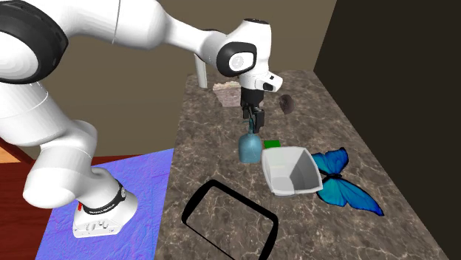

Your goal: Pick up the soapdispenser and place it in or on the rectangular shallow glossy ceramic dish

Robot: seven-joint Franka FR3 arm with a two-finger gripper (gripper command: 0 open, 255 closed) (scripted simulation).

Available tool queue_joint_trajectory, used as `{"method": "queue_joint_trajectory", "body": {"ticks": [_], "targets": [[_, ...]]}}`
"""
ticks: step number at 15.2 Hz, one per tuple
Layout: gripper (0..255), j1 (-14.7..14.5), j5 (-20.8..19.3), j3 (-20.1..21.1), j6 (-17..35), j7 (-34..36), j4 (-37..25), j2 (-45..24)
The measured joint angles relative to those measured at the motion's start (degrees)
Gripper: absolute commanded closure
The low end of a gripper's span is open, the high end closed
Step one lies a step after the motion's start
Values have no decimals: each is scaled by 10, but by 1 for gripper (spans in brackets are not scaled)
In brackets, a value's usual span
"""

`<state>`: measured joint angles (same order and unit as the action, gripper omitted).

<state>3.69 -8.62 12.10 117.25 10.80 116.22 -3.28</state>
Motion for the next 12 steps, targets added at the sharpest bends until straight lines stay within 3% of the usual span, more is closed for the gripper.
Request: {"method": "queue_joint_trajectory", "body": {"ticks": [5,6,12], "targets": [[0,0,0,0,2,1,1,-1],[255,0,0,0,2,1,1,-1],[255,0,0,0,2,1,1,-1]]}}
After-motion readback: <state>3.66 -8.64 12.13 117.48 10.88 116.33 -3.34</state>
